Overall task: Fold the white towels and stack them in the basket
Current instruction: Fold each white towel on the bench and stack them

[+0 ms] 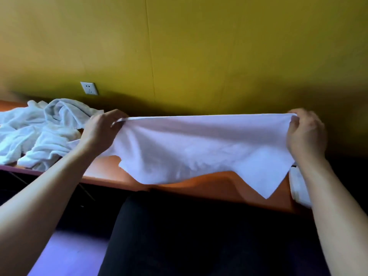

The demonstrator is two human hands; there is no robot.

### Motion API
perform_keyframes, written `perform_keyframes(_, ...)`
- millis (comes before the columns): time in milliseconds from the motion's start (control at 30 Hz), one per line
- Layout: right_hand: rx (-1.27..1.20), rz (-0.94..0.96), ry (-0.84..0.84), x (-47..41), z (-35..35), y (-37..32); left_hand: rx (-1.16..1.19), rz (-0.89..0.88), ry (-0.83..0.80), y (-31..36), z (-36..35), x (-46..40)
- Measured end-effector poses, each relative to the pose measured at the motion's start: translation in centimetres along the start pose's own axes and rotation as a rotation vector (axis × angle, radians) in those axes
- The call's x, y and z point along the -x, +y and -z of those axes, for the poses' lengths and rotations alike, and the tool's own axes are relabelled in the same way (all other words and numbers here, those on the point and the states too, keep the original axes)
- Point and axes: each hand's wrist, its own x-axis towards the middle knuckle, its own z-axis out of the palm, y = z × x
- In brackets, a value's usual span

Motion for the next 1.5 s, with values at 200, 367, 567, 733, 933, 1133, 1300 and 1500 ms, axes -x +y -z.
perform_keyframes(200, -0.090, -0.209, 0.066, 4.4, 1.2, 2.9, -0.027, 0.120, -0.024, -3.2, -0.7, 3.7)
perform_keyframes(367, -0.175, -0.197, 0.180, 2.7, 1.7, 4.6, -0.191, 0.323, 0.163, -2.1, -0.3, 2.7)
perform_keyframes(567, -0.317, -0.432, 0.154, -3.1, -3.8, 7.4, -0.166, 0.435, 0.228, -2.0, -1.8, -3.9)
perform_keyframes(733, -0.223, -0.510, -0.009, -4.8, -13.3, 10.3, -0.209, 0.399, 0.059, -6.2, -8.8, -8.8)
perform_keyframes(933, -0.079, -0.502, -0.180, -4.5, -19.5, 7.1, -0.245, 0.342, -0.145, -9.9, -17.9, -12.4)
perform_keyframes(1133, -0.065, -0.485, -0.175, -6.3, -24.7, 9.4, -0.177, 0.370, -0.185, -11.6, -24.5, -14.6)
perform_keyframes(1300, -0.062, -0.387, -0.224, -5.9, -27.0, 11.4, -0.174, 0.359, -0.150, -10.9, -26.8, -14.1)
perform_keyframes(1500, 0.022, -0.138, -0.413, 1.9, -27.5, 11.7, -0.189, 0.054, -0.301, -5.5, -29.2, -7.5)
